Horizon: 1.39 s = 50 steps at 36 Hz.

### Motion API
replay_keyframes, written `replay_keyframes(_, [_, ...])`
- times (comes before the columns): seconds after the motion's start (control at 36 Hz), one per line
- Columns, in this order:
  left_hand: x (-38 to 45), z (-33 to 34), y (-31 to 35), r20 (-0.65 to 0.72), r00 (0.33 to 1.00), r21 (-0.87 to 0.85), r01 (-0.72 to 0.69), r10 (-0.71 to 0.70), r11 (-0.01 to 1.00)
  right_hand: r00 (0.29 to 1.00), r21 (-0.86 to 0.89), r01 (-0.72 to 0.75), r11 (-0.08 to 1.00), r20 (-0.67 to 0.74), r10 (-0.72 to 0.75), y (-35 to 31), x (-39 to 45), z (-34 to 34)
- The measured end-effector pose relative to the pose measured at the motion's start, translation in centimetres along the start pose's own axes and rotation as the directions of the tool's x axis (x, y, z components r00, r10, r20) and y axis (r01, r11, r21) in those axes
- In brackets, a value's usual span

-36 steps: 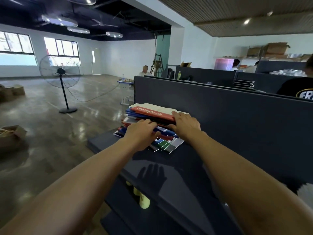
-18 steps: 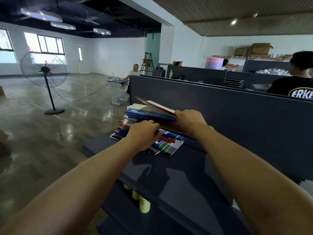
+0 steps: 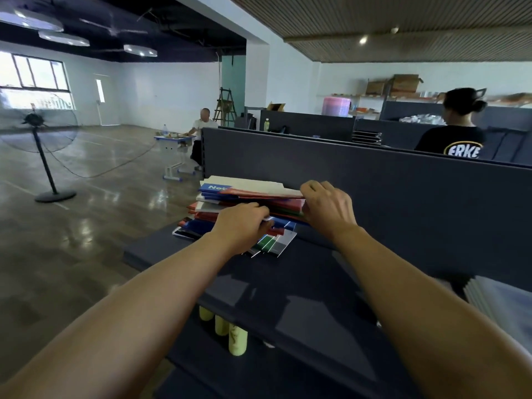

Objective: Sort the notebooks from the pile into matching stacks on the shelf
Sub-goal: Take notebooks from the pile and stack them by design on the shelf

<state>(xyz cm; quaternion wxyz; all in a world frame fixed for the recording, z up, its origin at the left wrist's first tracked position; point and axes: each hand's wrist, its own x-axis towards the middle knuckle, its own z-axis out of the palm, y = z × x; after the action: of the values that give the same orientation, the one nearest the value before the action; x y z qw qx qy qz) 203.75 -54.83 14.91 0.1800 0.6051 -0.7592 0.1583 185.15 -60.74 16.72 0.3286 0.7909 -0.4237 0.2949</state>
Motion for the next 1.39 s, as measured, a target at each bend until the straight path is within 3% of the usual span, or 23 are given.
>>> replay_keyframes(0.08, [0.0,-0.1,1.2,-0.001,1.0,-0.028,-0.03,0.03,0.999,0.998,0.006,0.044,0.999,0.05,-0.045,0.4,-1.6,-1.2])
replay_keyframes(0.17, [-0.1,0.0,2.3,0.002,0.998,-0.048,-0.065,0.065,0.997,0.989,0.048,-0.029,0.998,0.144,0.022,0.7,-2.9,-2.4])
replay_keyframes(0.44, [-0.5,0.2,8.1,0.033,0.966,-0.164,-0.249,0.258,0.954,0.932,-0.263,-0.16,0.951,0.277,0.234,4.2,-9.2,-8.5])
replay_keyframes(0.67, [-2.0,0.5,15.8,0.067,0.907,-0.184,-0.398,0.415,0.899,0.877,-0.413,-0.278,0.867,0.259,0.404,8.1,-16.1,-14.6])
replay_keyframes(0.81, [-3.0,0.0,22.4,0.103,0.879,-0.186,-0.442,0.465,0.878,0.887,-0.498,-0.329,0.802,0.128,0.443,10.6,-20.7,-18.6])
replay_keyframes(0.86, [-3.7,-0.4,25.4,0.114,0.868,-0.204,-0.456,0.483,0.866,0.851,-0.525,-0.336,0.782,0.187,0.491,11.8,-22.9,-20.6])
replay_keyframes(0.89, [-4.1,-0.6,27.0,0.117,0.864,-0.225,-0.457,0.489,0.861,0.821,-0.539,-0.35,0.766,0.218,0.528,12.2,-23.9,-21.7])
replay_keyframes(0.97, [-5.3,-1.2,31.8,0.137,0.859,-0.304,-0.438,0.494,0.846,0.827,-0.591,-0.338,0.733,0.184,0.531,14.4,-27.3,-24.4])
replay_keyframes(1.06, [-6.3,-1.5,37.1,0.189,0.864,-0.485,-0.331,0.467,0.809,0.801,-0.643,-0.33,0.691,0.197,0.566,15.8,-30.1,-27.4])
replay_keyframes(1.11, [-7.2,-2.1,40.7,0.245,0.867,-0.699,-0.153,0.435,0.698,0.778,-0.624,-0.333,0.707,0.242,0.58,16.5,-31.8,-29.0])
replay_keyframes(1.14, [-7.7,-2.6,42.3,0.271,0.867,-0.815,-0.024,0.418,0.579,0.767,-0.631,-0.332,0.701,0.251,0.59,16.9,-32.6,-29.4])
replay_keyframes(1.19, [-8.7,-3.7,45.3,0.343,0.858,-0.934,0.269,0.383,0.234,0.785,-0.619,-0.338,0.709,0.23,0.575,17.7,-34.0,-30.1])
replay_keyframes(1.28, [-9.6,-5.0,48.6,0.514,0.772,-0.778,0.603,0.375,-0.175,0.79,-0.604,-0.34,0.721,0.232,0.567,19.1,-36.3,-30.5])
replay_keyframes(1.39, [-9.2,-5.3,51.6,0.598,0.723,-0.578,0.688,0.346,-0.439,0.845,-0.496,-0.32,0.807,0.236,0.48,20.3,-38.6,-31.1])
